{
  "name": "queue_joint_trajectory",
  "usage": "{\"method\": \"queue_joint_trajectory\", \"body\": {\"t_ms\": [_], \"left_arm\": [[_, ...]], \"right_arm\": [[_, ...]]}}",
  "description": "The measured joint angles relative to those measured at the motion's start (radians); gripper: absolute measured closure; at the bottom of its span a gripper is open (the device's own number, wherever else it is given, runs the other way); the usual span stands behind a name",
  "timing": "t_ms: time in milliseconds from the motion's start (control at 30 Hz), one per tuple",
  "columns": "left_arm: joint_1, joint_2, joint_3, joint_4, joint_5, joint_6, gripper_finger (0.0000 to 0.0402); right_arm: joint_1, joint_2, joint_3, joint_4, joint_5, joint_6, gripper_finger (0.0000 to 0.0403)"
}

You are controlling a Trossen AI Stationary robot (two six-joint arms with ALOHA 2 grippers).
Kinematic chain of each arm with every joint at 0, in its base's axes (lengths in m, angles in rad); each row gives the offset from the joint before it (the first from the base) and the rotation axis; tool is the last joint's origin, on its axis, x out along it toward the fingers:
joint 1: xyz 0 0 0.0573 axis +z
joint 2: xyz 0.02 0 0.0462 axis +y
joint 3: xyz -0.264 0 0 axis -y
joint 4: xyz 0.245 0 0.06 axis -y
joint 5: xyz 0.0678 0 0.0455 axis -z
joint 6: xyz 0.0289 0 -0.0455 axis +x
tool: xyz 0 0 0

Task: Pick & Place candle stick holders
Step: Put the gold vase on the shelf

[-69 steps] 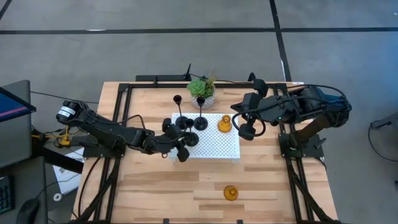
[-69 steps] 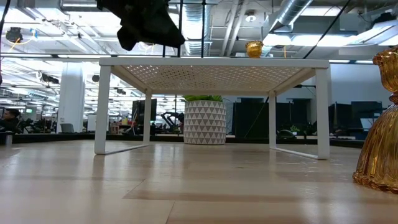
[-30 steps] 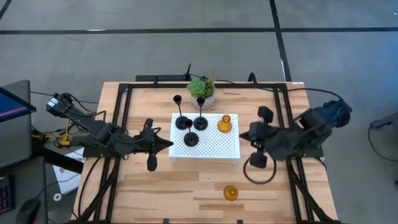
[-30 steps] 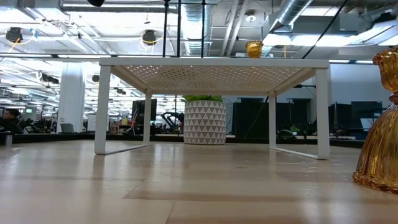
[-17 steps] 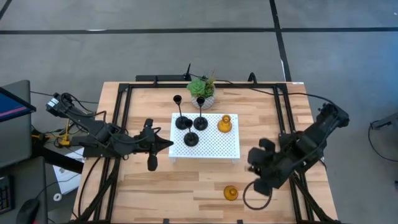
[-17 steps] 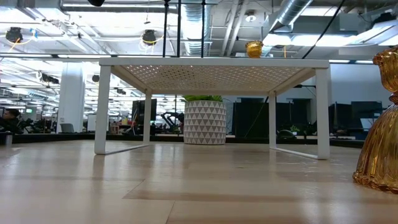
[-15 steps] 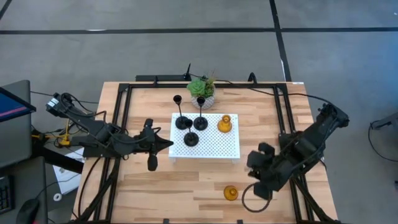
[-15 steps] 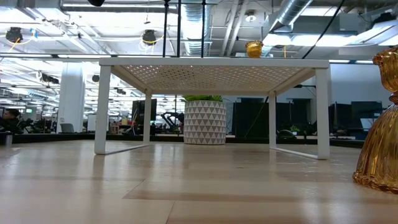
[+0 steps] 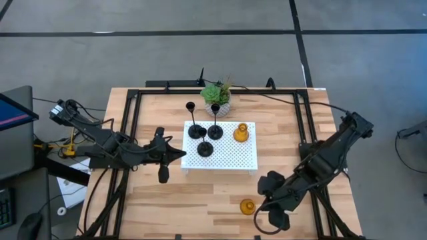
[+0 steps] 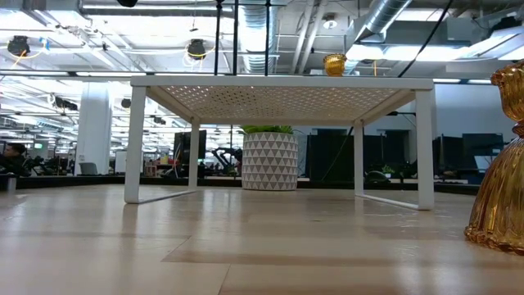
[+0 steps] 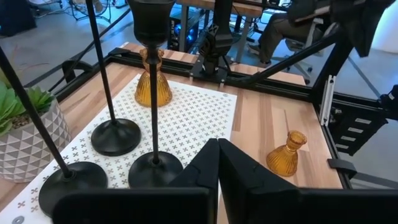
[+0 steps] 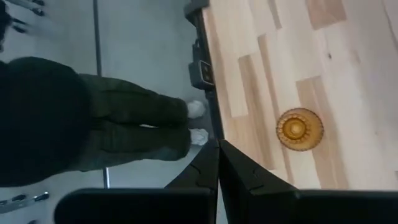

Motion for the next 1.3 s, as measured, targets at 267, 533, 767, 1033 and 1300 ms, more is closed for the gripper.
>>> {"method": "queue_joint_trajectory", "body": {"t_ms": [267,533,767,1033,1300], "left_arm": [[0.0,0.0,0.0,0.0,0.0,0.0,0.0396],[0.0,0.0,0.0,-0.001,0.05,-0.002,0.0396],[0.0,0.0,0.0,-0.006,0.083,0.0,0.0397],[0.0,0.0,0.0,-0.006,0.082,-0.003,0.0395],[0.0,0.0,0.0,-0.006,0.082,-0.003,0.0396]], "right_arm": [[0.003,0.051,-0.045,0.005,0.011,0.164,0.0403],[-0.05,0.171,-0.045,-0.112,0.054,0.404,0.0368],[-0.054,0.293,-0.045,-0.11,-0.051,0.51,0.0308],[-0.055,0.377,-0.043,-0.081,-0.076,0.49,0.0288],[-0.056,0.389,-0.04,-0.089,0.006,0.46,0.0295]]}}
